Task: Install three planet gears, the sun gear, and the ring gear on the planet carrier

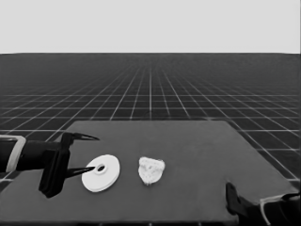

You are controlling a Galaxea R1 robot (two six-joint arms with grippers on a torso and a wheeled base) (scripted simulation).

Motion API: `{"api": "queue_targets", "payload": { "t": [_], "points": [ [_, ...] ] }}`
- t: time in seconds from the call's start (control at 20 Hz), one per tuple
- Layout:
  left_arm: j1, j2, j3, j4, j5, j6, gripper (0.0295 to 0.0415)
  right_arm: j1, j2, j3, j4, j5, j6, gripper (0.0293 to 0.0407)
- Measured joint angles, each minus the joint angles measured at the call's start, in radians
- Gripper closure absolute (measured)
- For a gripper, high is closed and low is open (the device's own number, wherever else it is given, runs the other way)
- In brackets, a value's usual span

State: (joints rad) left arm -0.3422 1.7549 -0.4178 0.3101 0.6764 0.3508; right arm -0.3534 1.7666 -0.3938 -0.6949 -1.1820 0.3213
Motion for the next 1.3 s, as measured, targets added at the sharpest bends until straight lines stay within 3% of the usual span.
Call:
{"api": "queue_targets", "payload": {
  "t": [0.05,0.1,0.15,0.2,0.25,0.35,0.5,0.55,0.65,1.0,1.05,1.3],
  "points": [
    [0.178,0.128,-0.067,0.479,0.395,-0.485,0.0317,-0.001,-0.003,0.003,-0.001,0.001,-0.002,0.0315],
    [0.234,0.322,-0.194,0.417,0.804,-0.978,0.0303,-0.001,-0.005,0.005,-0.002,0.001,-0.004,0.0315],
    [0.243,0.442,-0.381,0.18,0.899,-1.248,0.0308,-0.001,-0.006,0.006,-0.002,0.001,-0.004,0.0315],
    [0.253,0.5,-0.541,0.022,0.88,-1.359,0.0316,-0.001,-0.007,0.006,-0.002,0.002,-0.005,0.0315],
    [0.262,0.533,-0.655,-0.072,0.859,-1.399,0.0321,-0.001,-0.007,0.007,-0.003,0.002,-0.005,0.0315],
    [0.272,0.568,-0.781,-0.162,0.841,-1.417,0.0325,-0.001,-0.007,0.007,-0.003,0.002,-0.005,0.0315],
    [0.277,0.587,-0.845,-0.201,0.836,-1.414,0.0326,-0.001,-0.007,0.007,-0.003,0.002,-0.005,0.0315],
    [0.36,0.6,-0.878,-0.127,0.792,-1.404,0.0326,-0.001,-0.007,0.007,-0.003,0.002,-0.005,0.0315],
    [0.449,0.623,-0.933,-0.064,0.745,-1.385,0.0326,-0.001,-0.007,0.007,-0.003,0.002,-0.005,0.0315],
    [0.487,0.639,-0.972,-0.036,0.718,-1.372,0.0326,-0.001,-0.007,0.007,-0.003,0.002,-0.005,0.0315],
    [0.488,0.639,-0.973,-0.035,0.718,-1.372,0.0361,-0.001,-0.007,0.007,-0.003,0.002,-0.005,0.0315],
    [0.488,0.639,-0.973,-0.035,0.718,-1.372,0.0362,-0.001,-0.007,0.007,-0.003,0.002,-0.005,0.0315]
  ]
}}
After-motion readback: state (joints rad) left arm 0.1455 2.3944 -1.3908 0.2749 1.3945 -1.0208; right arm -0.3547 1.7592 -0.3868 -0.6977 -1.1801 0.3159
